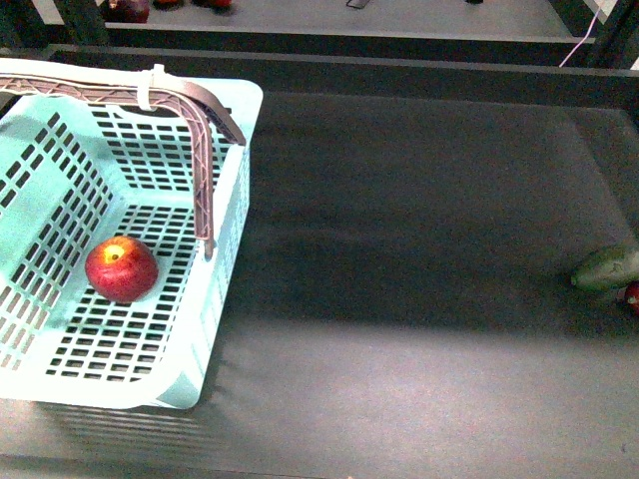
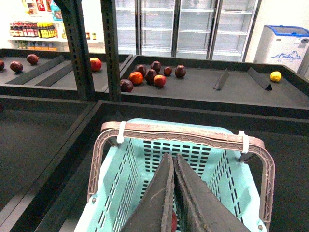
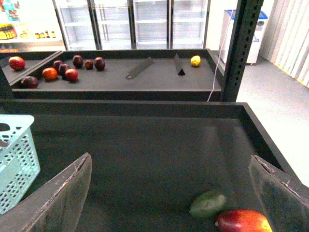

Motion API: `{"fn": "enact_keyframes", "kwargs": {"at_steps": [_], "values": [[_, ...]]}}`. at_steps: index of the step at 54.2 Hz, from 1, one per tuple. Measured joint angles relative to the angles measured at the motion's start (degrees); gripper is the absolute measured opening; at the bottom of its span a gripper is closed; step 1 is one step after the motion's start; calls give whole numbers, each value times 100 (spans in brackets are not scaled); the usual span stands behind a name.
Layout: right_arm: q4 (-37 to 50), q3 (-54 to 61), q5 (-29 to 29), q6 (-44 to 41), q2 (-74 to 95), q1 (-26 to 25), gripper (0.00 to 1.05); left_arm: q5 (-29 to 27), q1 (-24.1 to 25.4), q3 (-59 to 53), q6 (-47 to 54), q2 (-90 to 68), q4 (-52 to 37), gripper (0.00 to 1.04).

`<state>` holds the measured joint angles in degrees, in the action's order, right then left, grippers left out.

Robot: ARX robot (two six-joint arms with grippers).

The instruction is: Pick apple with right arm and hold basket with left

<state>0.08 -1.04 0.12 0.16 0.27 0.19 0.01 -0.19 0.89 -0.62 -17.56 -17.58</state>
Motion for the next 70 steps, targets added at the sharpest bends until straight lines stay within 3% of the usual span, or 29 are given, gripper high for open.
{"fn": "enact_keyframes", "kwargs": {"at_steps": [25, 30, 67, 70], "values": [[0, 0, 0, 0, 0, 0, 96, 0, 0, 0, 0, 774, 776, 3], [0, 0, 2, 0, 0, 0, 96, 0, 0, 2, 2, 1556, 1690, 3], [0, 0, 0, 0, 0, 0, 96, -2, 0, 2, 2, 1720, 1751, 3], [0, 0, 0, 0, 0, 0, 96, -2, 0, 2, 0, 1720, 1751, 10]]}}
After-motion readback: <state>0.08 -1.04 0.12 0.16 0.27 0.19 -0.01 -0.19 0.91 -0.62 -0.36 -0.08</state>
